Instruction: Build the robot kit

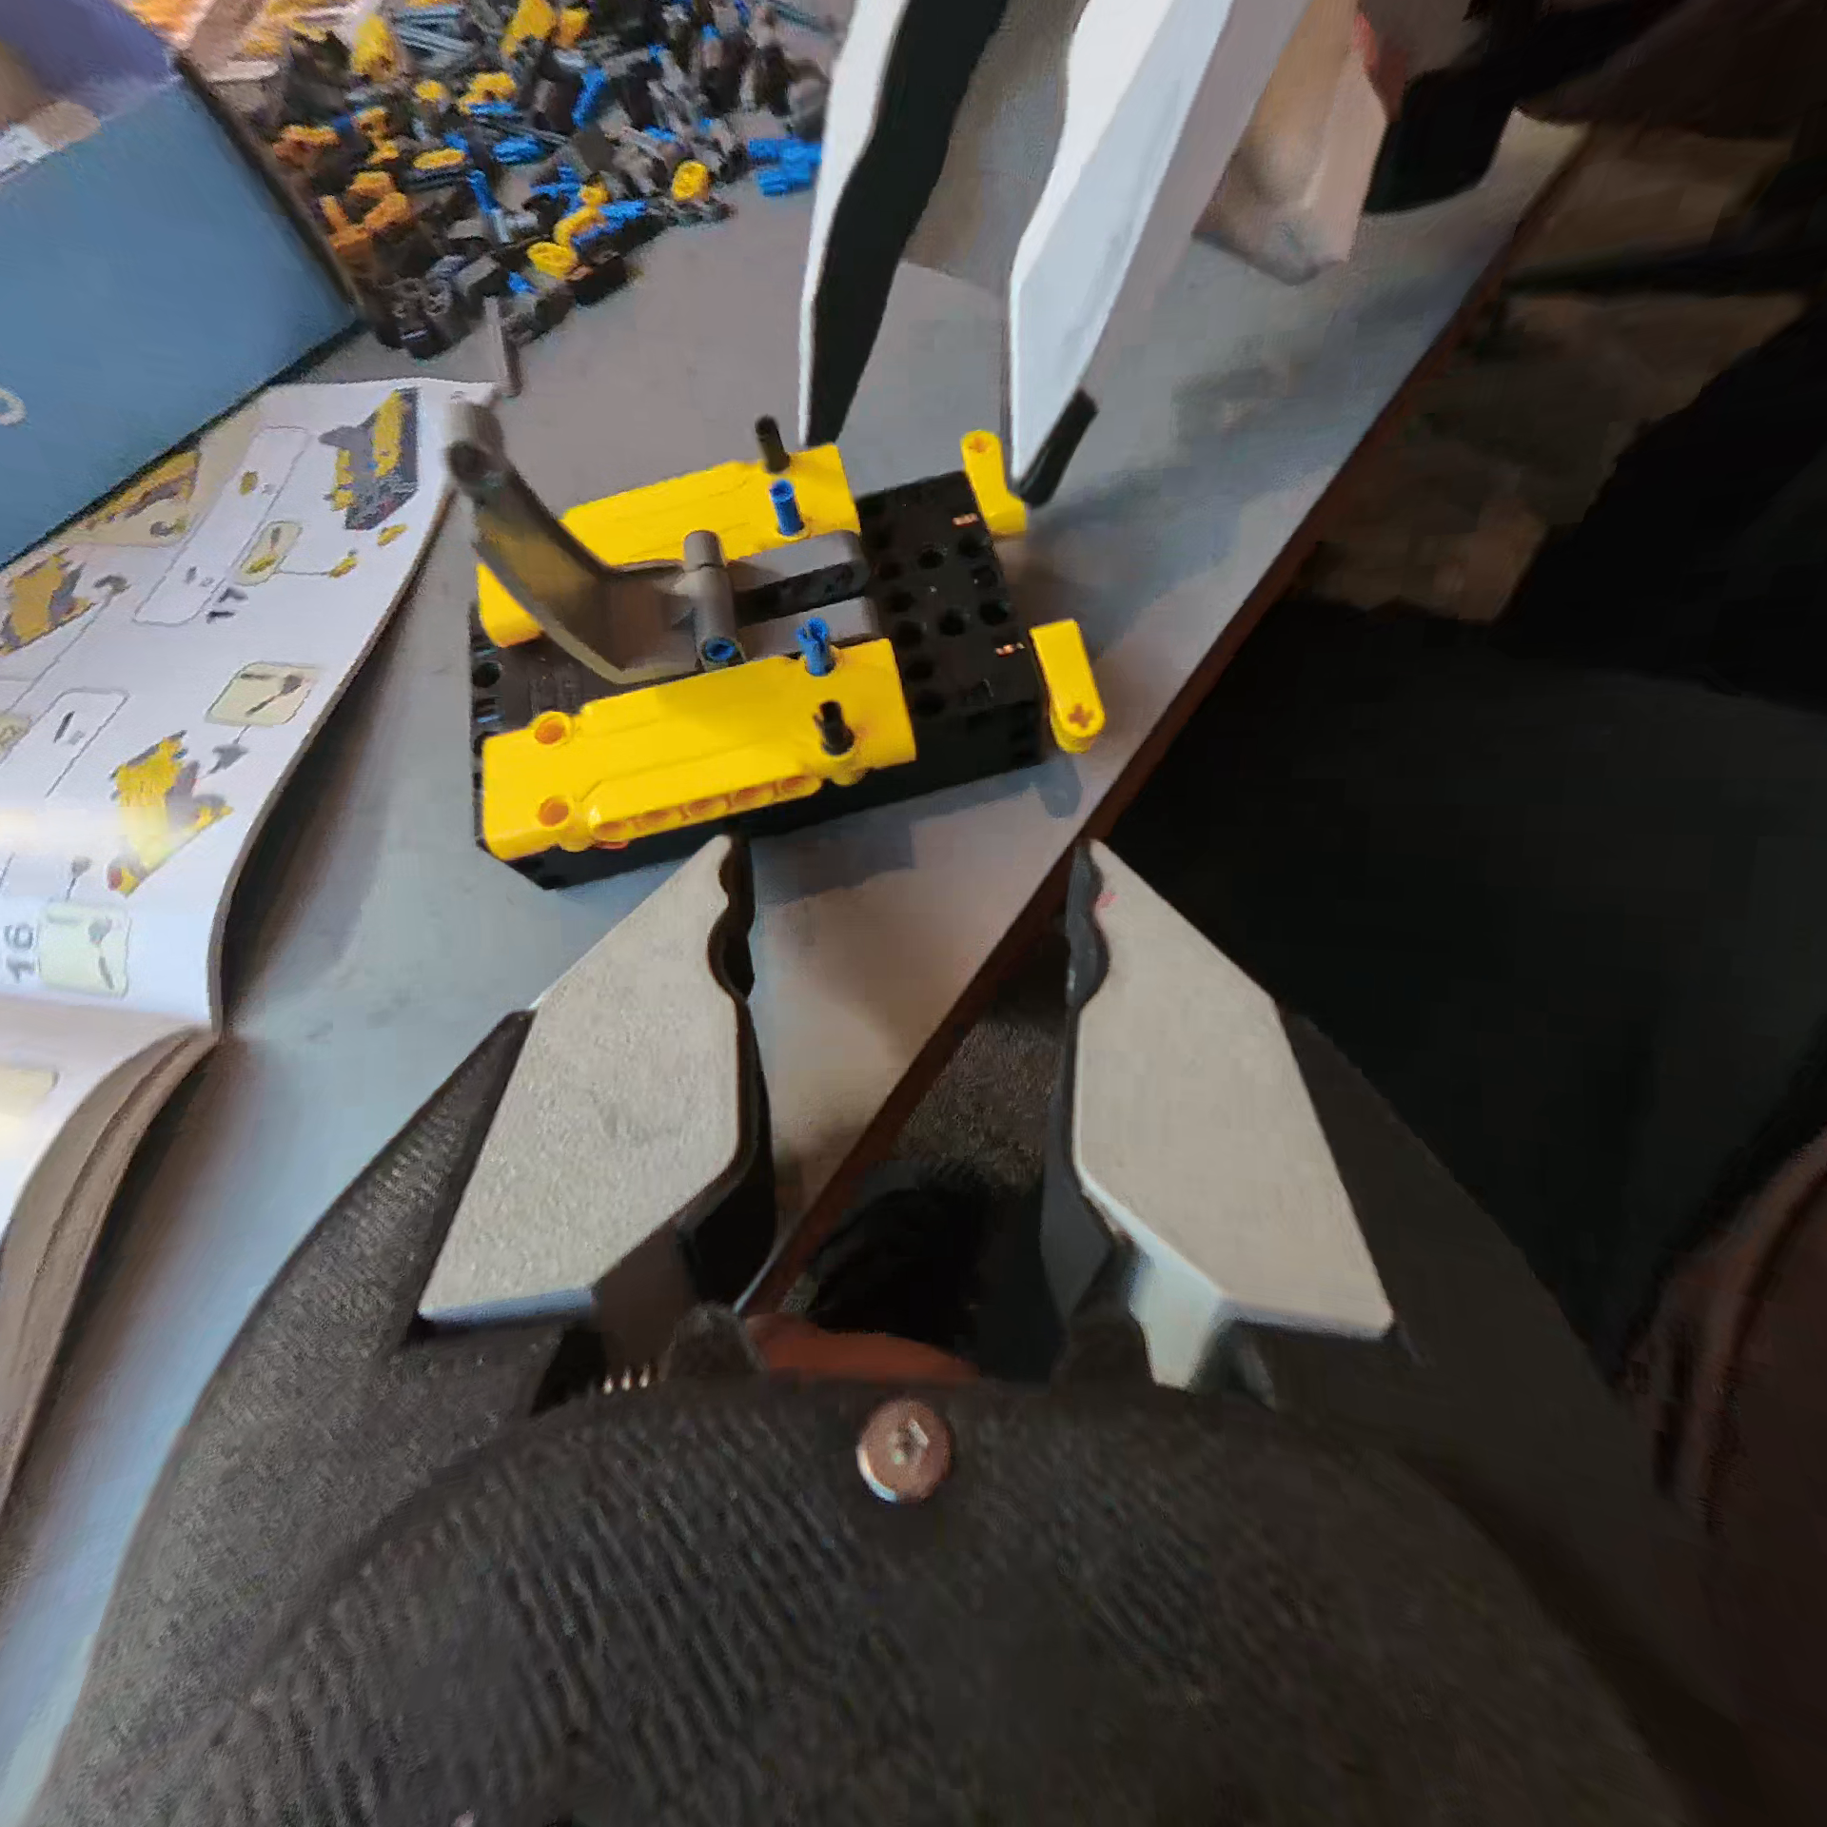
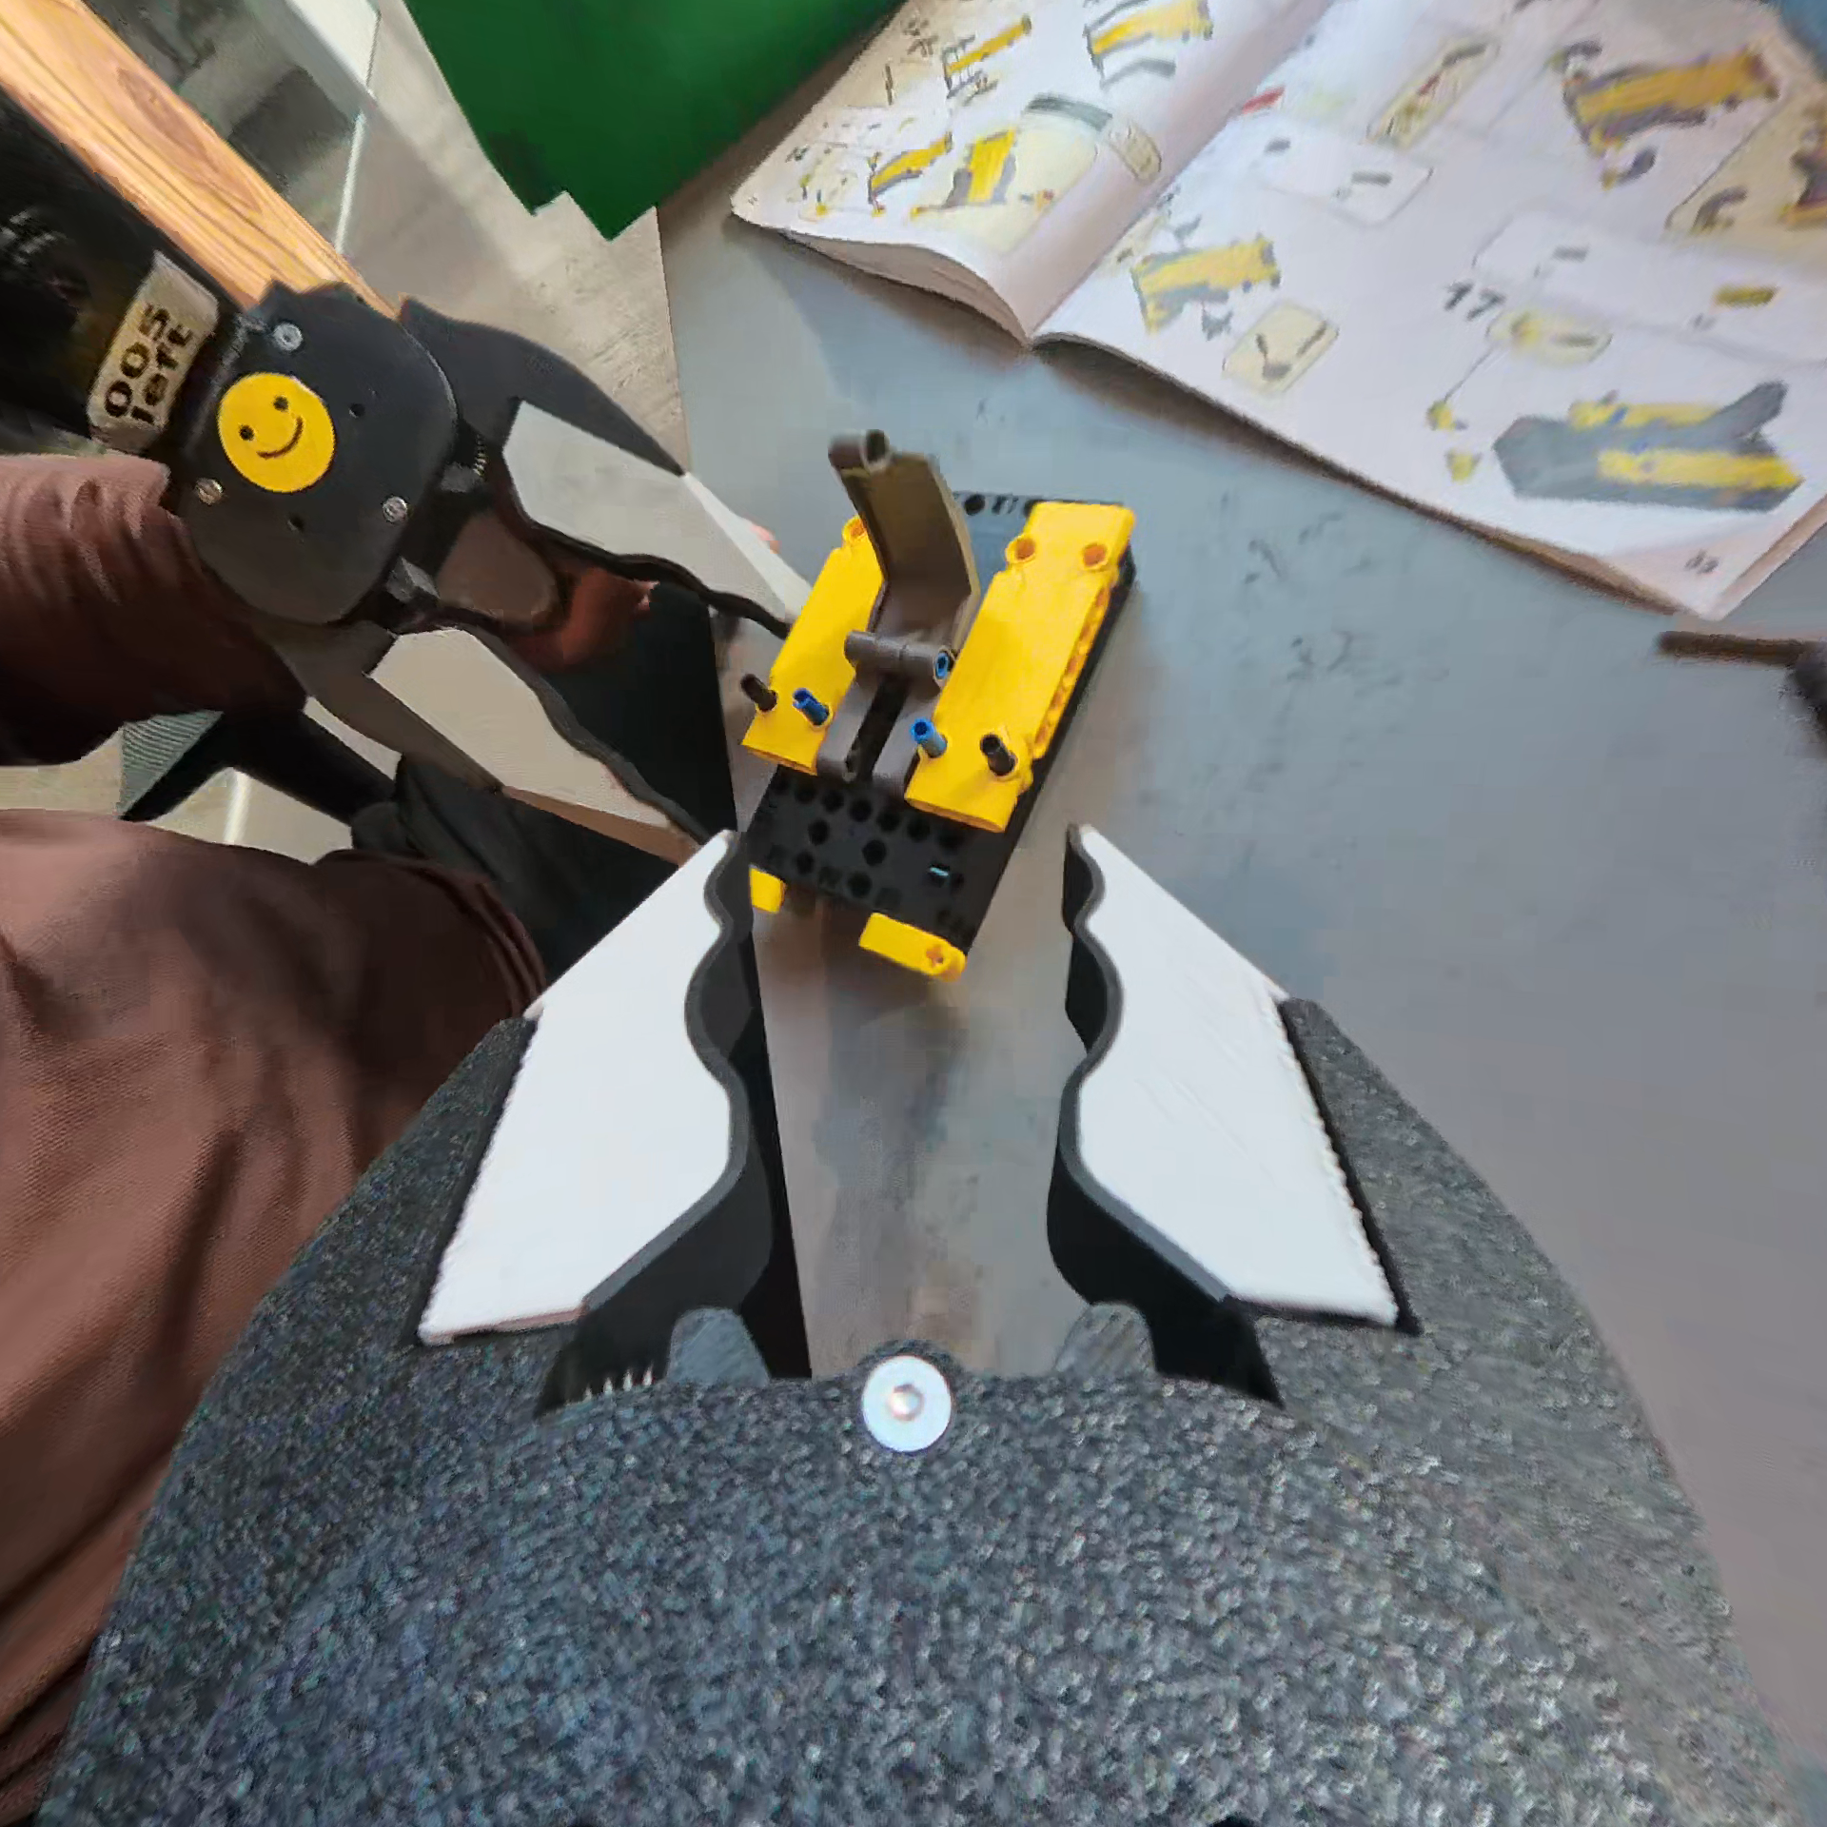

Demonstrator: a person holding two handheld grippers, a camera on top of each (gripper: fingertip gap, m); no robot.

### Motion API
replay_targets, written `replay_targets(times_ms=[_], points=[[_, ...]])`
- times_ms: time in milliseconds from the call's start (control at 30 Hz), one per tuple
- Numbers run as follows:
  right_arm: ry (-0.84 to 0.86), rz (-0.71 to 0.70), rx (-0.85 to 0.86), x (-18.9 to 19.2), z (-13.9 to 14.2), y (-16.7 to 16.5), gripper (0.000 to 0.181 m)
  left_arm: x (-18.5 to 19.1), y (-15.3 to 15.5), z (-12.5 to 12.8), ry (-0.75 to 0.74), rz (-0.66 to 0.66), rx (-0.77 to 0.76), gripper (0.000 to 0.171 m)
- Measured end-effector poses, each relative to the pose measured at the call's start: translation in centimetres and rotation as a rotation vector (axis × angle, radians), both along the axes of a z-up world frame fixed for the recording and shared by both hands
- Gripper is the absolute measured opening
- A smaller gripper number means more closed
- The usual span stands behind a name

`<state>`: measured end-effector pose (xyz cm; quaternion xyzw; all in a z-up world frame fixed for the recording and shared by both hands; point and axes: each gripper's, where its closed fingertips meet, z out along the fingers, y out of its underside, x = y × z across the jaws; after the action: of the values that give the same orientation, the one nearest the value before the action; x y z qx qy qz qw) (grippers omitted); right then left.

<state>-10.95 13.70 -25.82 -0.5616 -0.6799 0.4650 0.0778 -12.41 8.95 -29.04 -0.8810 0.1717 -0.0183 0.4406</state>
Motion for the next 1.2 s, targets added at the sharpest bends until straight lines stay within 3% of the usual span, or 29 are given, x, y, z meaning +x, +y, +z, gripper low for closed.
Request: replay_targets(times_ms=[133, 167, 233, 333, 500, 600, 700, 767, 833, 933, 1067, 1200], points=[[-0.029, -0.014, 0.032, 1.6, -1.1, -1.4, 0.062, 0.4, 1.0, -0.4, 0.093, -0.134, -0.068, 0.069], [-0.037, -0.019, 0.066, 2.3, -1.3, -1.6, 0.058, 0.3, 1.5, -0.2, 0.102, -0.154, -0.065, 0.079], [-0.044, -0.057, 0.142, 3.6, -1.5, -1.5, 0.054, 0.0, 2.0, -0.2, 0.103, -0.166, -0.091, 0.092], [0.007, -0.147, 0.230, 5.3, -0.1, -0.7, 0.054, 0.0, 0.9, 0.2, 0.062, -0.169, -0.092, 0.094], [0.313, -0.330, 0.254, 8.1, 5.6, 0.8, 0.054, 0.9, -3.6, 2.1, -0.141, -0.138, 0.103, 0.091], [0.480, -0.452, 0.227, 9.5, 7.3, 2.2, 0.055, 1.9, -5.2, 2.9, -0.258, -0.151, 0.255, 0.086], [0.539, -0.578, 0.261, 10.0, 7.5, 4.9, 0.062, 1.9, -4.3, 3.7, -0.185, -0.188, 0.354, 0.086], [0.573, -0.623, 0.290, 10.1, 7.9, 6.0, 0.068, 1.3, -2.8, 4.8, -0.222, -0.168, 0.416, 0.082], [0.592, -0.636, 0.319, 10.1, 7.9, 6.5, 0.072, 0.4, -1.7, 5.1, -0.300, -0.124, 0.418, 0.079], [0.576, -0.604, 0.351, 9.7, 6.9, 6.3, 0.071, -1.8, -1.1, 4.1, -0.228, -0.027, 0.432, 0.075], [0.523, -0.535, 0.317, 8.6, 5.0, 5.6, 0.066, -1.7, -1.4, 3.5, -0.149, -0.042, 0.435, 0.073], [0.469, -0.447, 0.323, 7.2, 3.4, 4.0, 0.055, -1.3, -2.1, 3.4, -0.142, -0.072, 0.439, 0.057]])
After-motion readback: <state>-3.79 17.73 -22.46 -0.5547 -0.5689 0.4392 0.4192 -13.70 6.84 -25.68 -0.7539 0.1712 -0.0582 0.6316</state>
